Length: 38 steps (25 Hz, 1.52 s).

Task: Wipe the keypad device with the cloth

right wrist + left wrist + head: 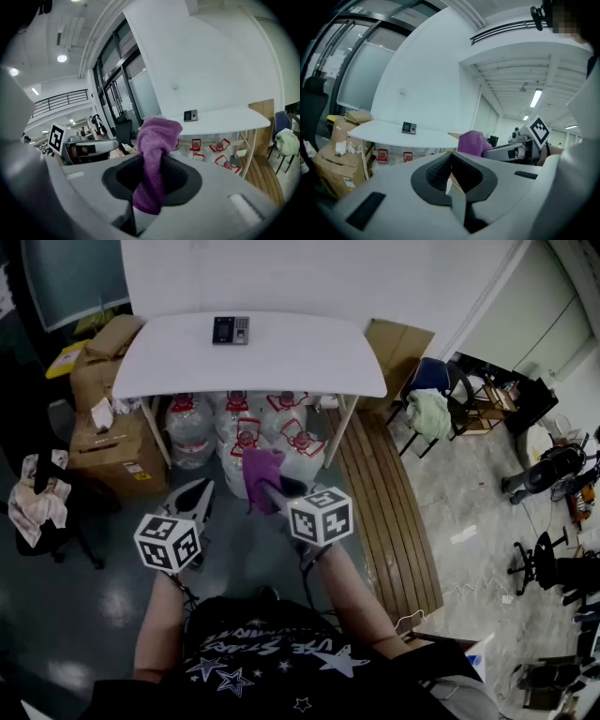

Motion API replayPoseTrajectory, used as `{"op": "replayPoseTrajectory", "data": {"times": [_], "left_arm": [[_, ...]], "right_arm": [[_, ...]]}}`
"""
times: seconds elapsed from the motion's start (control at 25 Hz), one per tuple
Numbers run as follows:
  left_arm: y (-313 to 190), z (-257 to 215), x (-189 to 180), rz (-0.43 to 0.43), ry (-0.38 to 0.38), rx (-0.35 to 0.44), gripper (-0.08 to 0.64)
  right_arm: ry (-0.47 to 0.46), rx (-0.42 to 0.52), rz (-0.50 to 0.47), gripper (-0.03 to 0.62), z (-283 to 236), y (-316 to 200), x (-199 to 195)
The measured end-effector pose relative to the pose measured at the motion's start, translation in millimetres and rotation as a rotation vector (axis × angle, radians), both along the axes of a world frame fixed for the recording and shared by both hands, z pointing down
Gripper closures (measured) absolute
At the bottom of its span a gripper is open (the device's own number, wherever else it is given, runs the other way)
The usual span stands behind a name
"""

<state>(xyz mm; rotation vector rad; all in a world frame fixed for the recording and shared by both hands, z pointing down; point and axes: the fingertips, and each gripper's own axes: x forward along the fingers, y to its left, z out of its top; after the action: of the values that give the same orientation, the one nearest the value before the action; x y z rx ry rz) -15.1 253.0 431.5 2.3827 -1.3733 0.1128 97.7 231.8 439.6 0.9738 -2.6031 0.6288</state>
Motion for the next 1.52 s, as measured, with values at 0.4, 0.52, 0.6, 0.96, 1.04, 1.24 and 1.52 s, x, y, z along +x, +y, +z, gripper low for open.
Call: {"op": "replayPoseTrajectory", "data": {"times": [0.4,0.52,0.6,0.96,1.04,1.24,1.52], "left_arm": [[7,2,7,-0.018,-0.011,-0.007,0.551],[8,4,7,-0.026,-0.014,-0.010,0.551],[9,4,8,-0.032,-0.017,-0.009,0.551],[10,8,22,-0.055,-0.030,-0.017,0.551],[12,9,23,-0.062,-0.031,-0.020,0.551],[9,15,19,-0.068,-0.033,-0.038,0.551],[-11,25,19,-0.051,-0.021,-0.052,0.551]], "right_arm": [[0.002,0.005,-0.005,0.494,-1,2,8],[0.001,0.005,-0.005,0.494,1,2,11],[-0.003,0.009,-0.008,0.494,1,2,12],[-0.047,0.019,-0.025,0.494,-1,-1,25],[-0.060,0.012,-0.036,0.494,0,1,26],[-0.080,-0.017,-0.037,0.494,3,-5,24],[-0.042,-0.031,-0.008,0.494,13,-26,28]]}}
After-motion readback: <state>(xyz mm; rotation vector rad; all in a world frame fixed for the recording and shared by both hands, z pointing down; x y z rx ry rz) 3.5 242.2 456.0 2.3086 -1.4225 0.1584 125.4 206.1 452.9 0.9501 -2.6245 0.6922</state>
